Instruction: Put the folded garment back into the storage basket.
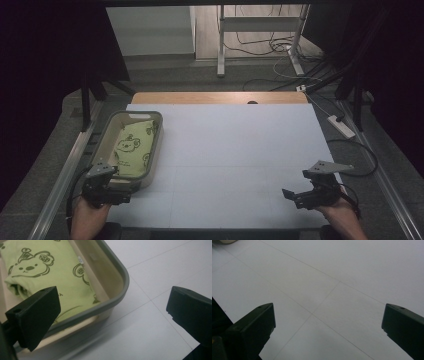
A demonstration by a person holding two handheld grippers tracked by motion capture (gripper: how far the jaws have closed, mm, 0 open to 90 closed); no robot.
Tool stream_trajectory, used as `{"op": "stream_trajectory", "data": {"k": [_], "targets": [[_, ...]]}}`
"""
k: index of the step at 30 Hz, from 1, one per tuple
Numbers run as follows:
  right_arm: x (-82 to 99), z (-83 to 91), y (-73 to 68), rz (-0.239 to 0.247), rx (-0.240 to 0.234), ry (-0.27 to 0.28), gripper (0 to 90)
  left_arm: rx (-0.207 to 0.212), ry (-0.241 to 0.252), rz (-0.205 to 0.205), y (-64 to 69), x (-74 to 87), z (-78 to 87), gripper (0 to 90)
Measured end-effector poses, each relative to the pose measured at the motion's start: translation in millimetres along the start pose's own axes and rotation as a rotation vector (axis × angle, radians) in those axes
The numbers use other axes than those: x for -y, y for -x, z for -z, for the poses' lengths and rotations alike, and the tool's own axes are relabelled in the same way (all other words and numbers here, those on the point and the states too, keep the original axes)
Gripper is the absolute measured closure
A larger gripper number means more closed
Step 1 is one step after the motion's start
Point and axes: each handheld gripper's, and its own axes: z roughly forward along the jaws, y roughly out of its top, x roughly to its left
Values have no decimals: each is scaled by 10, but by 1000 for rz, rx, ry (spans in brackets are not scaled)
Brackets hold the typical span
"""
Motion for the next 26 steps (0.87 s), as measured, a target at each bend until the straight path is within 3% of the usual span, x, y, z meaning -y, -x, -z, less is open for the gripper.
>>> {"op": "stream_trajectory", "data": {"k": [14, 26], "targets": [[94, 145, 8, -44, 46, -20, 0, -19, -12, 24, 24, 122, 63, 0], [133, 193, -19, -20, 90, -47, 0, -75, -43, -28, 116, 130, 61, 0]]}}
